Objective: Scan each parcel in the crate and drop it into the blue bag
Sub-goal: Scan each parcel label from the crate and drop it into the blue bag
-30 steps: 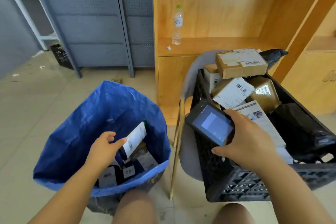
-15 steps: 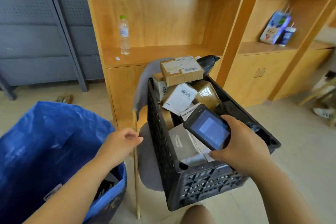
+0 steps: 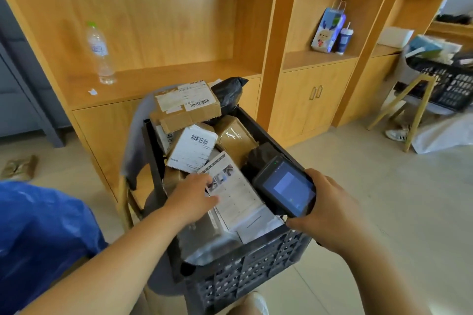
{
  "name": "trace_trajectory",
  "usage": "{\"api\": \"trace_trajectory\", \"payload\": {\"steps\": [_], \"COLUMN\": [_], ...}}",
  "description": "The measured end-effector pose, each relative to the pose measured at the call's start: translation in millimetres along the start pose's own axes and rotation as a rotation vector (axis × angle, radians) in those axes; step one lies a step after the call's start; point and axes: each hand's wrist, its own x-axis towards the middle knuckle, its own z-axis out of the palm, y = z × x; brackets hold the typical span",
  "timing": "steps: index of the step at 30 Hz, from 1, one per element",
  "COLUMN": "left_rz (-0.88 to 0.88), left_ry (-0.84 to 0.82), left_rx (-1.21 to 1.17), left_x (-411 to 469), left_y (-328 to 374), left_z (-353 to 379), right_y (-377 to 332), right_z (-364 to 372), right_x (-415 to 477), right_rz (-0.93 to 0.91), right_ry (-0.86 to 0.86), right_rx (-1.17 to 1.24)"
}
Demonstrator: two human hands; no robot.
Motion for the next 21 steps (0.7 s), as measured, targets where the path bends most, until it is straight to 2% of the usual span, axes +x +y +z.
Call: {"api": "trace_trajectory", "payload": {"steps": [8,12,15,18,21], "left_rz": [-0.049,0.014,0.001,-0.018,0.027], "left_ry": [-0.049,-0.168,-0.259,-0.266,-0.324], "left_rx": [0.206,0.273,0.257,0.271,0.257], "left_x": [51,72,84,88,82], "left_y": [8,14,20,25,29], "left_z": [20,21,16,12,18], "right_y": [18,23,26,29,32], "right_z": [5,8,9,11,12], "right_x": [13,22,27,31,34], "right_rz": [0.016,0.015,0.014,0.01,0.007], "right_ry": [-0.029,-0.027,-0.024,-0.011,-0.006], "right_rx": [-0.048,-0.085,-0.09,-0.078,-0.069]}}
